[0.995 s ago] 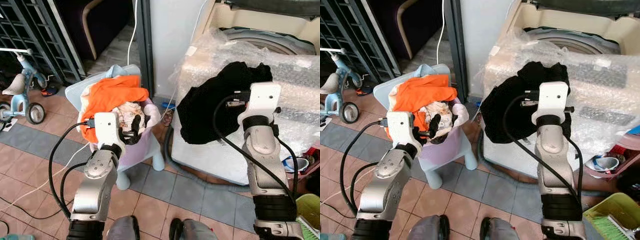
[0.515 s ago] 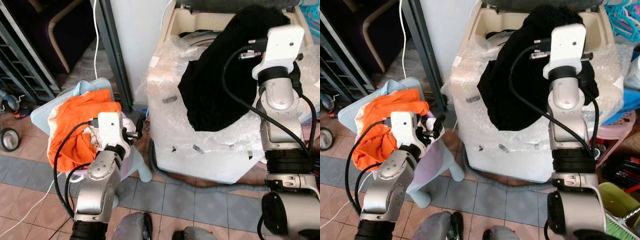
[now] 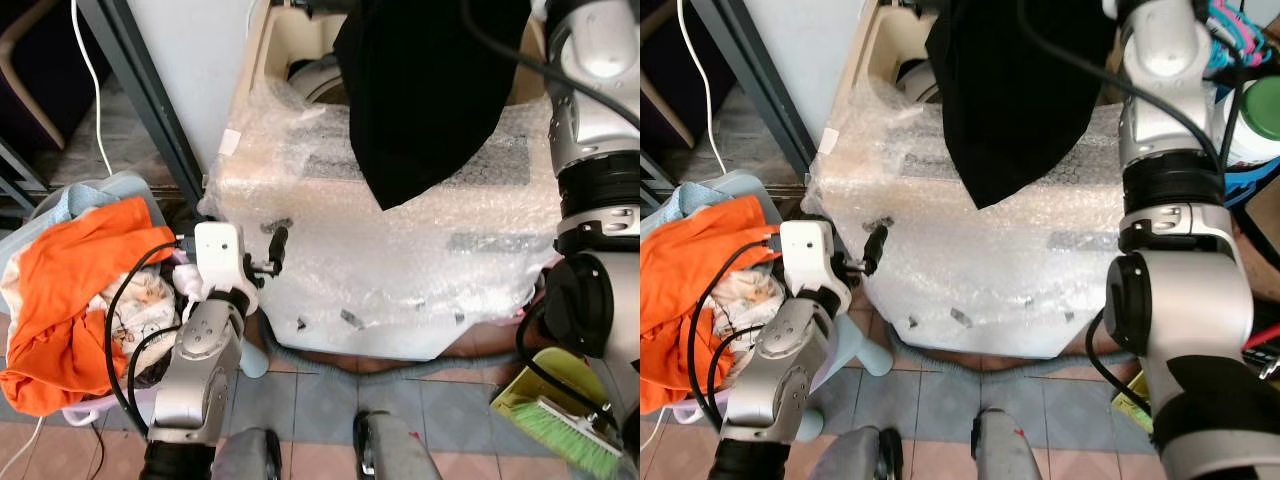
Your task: Clothes washing
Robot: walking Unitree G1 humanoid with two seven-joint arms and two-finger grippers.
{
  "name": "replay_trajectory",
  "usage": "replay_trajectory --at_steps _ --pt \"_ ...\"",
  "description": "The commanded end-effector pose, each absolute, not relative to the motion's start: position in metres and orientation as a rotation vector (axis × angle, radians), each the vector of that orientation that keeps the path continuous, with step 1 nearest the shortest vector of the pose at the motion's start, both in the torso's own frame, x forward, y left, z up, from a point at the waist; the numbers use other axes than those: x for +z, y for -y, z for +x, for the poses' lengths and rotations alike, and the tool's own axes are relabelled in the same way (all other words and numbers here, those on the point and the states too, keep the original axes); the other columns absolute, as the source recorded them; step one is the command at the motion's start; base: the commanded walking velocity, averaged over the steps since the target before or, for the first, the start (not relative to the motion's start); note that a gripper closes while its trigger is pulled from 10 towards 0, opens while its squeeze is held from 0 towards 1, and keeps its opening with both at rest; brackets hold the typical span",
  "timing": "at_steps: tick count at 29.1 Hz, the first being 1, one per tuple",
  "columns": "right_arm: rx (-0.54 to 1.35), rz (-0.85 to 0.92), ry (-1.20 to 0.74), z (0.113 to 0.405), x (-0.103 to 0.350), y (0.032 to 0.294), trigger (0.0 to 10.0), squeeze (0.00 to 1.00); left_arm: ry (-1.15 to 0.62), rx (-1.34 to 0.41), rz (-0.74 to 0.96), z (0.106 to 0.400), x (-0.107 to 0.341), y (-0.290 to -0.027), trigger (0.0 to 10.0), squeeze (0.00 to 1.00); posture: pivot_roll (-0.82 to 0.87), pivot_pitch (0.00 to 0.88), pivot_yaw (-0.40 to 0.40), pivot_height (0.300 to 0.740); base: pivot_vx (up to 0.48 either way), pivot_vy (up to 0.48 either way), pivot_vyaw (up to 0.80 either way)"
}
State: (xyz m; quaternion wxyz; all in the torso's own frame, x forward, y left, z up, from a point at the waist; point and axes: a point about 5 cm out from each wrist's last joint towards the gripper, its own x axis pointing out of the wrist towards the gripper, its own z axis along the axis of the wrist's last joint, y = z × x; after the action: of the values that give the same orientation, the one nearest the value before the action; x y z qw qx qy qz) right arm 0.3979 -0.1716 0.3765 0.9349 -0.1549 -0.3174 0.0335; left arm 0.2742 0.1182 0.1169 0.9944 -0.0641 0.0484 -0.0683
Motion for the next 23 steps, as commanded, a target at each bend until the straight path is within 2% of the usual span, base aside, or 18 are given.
replay_trajectory --at_steps 1,3,9,13,16,18,21,23 --pt "0.184 -0.320 0.490 0.410 0.343 0.157 10.0 1.00 -0.092 -0.121 -0.123 0.273 0.118 -0.120 10.0 0.00 0.02 0.121 0.015 0.740 0.000 0.000 0.00" --pt "0.290 -0.310 0.333 0.416 0.308 0.149 10.0 1.00 -0.092 -0.114 -0.120 0.272 0.118 -0.120 10.0 0.00 0.02 0.125 0.015 0.740 0.000 0.000 0.00" --pt "0.515 -0.335 0.294 0.402 0.272 0.141 10.0 1.00 -0.120 -0.089 -0.110 0.270 0.113 -0.122 10.0 0.00 0.01 0.124 0.019 0.740 0.000 0.000 0.00" --pt "0.536 -0.308 0.301 0.395 0.268 0.149 10.0 1.00 -0.136 -0.051 -0.087 0.272 0.110 -0.123 10.0 0.00 -0.01 0.120 0.019 0.740 0.000 0.000 0.00" --pt "0.524 -0.269 0.406 0.368 0.264 0.157 10.0 1.00 -0.133 -0.053 -0.110 0.275 0.110 -0.121 10.0 0.00 -0.02 0.119 0.013 0.740 0.000 0.000 0.00" --pt "0.518 -0.263 0.424 0.362 0.262 0.157 10.0 1.00 -0.133 -0.053 -0.112 0.275 0.110 -0.121 10.0 0.00 -0.02 0.118 0.012 0.740 0.000 0.000 0.00" --pt "0.406 -0.265 0.461 0.340 0.246 0.157 10.0 1.00 -0.141 -0.046 -0.114 0.272 0.108 -0.122 10.0 0.00 -0.01 0.115 0.019 0.740 0.000 0.000 0.00" --pt "0.333 -0.239 0.375 0.336 0.228 0.159 10.0 1.00 -0.149 -0.060 -0.112 0.272 0.107 -0.121 10.0 0.00 -0.01 0.114 0.025 0.740 0.000 0.000 0.00"
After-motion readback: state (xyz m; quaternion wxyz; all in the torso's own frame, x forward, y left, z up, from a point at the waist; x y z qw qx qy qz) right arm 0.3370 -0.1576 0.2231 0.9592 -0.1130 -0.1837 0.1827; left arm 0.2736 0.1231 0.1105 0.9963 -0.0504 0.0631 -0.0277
